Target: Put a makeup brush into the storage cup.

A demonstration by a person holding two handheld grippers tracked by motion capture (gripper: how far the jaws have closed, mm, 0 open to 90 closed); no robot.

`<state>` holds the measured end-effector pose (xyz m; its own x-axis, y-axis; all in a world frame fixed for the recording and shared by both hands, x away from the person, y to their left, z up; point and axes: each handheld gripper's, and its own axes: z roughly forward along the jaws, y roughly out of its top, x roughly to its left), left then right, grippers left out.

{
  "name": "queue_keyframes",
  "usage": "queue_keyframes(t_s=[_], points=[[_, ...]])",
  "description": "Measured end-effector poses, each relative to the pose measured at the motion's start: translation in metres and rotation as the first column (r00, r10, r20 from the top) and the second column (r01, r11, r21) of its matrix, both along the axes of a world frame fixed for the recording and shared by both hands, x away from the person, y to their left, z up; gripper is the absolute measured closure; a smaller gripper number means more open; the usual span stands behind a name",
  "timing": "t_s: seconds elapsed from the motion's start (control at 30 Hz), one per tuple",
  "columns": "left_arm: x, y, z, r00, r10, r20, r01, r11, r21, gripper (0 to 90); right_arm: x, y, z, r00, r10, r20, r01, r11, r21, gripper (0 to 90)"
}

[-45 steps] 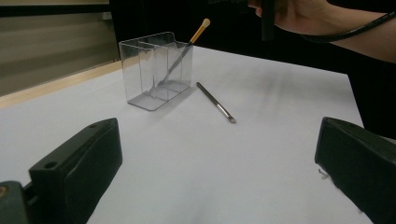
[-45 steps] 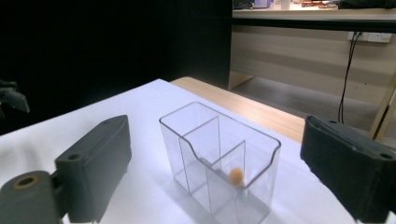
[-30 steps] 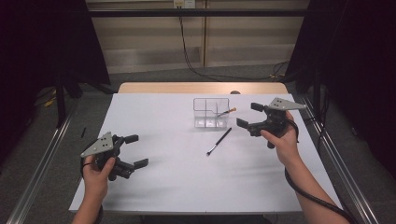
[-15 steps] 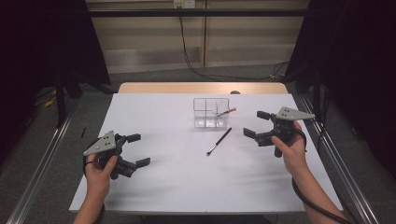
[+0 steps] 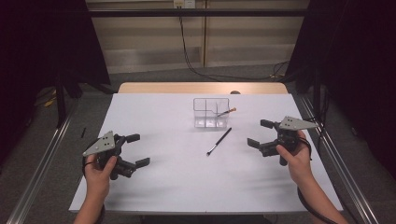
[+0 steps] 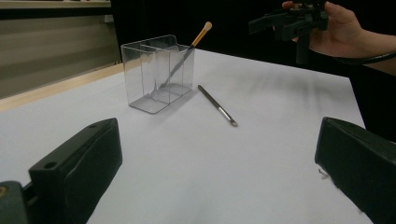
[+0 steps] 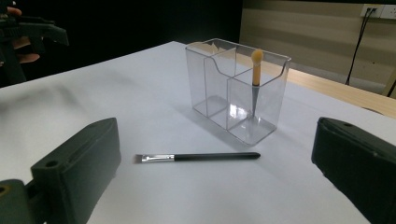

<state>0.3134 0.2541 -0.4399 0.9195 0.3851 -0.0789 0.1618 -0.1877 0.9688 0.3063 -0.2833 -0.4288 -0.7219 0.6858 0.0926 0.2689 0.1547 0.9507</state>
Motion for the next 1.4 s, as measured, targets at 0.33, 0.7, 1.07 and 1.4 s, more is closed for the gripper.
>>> queue_keyframes(t_s=[0.33,0.7,1.07,1.4], points=[[-0.001,-0.001,-0.001,1.0000,0.002,-0.003,-0.002,1.0000,0.003,0.7,-0.020,-0.011,-0.005,0.9999,-0.010,-0.012,0.010,1.000,0.000,1.0],[-0.001,0.000,0.000,1.0000,0.003,0.004,-0.003,1.0000,0.007,0.7,-0.034,-0.020,-0.010,0.9996,-0.024,-0.017,0.023,1.000,-0.008,1.1],[-0.001,-0.001,0.000,1.0000,0.004,0.006,-0.004,1.0000,0.006,0.7,-0.047,-0.027,-0.012,0.9993,-0.029,-0.024,0.029,1.000,-0.009,1.1],[-0.001,-0.001,0.000,1.0000,0.003,0.004,-0.003,1.0000,0.001,0.7,-0.060,-0.037,-0.016,0.9985,-0.044,-0.033,0.044,0.999,-0.015,1.2]])
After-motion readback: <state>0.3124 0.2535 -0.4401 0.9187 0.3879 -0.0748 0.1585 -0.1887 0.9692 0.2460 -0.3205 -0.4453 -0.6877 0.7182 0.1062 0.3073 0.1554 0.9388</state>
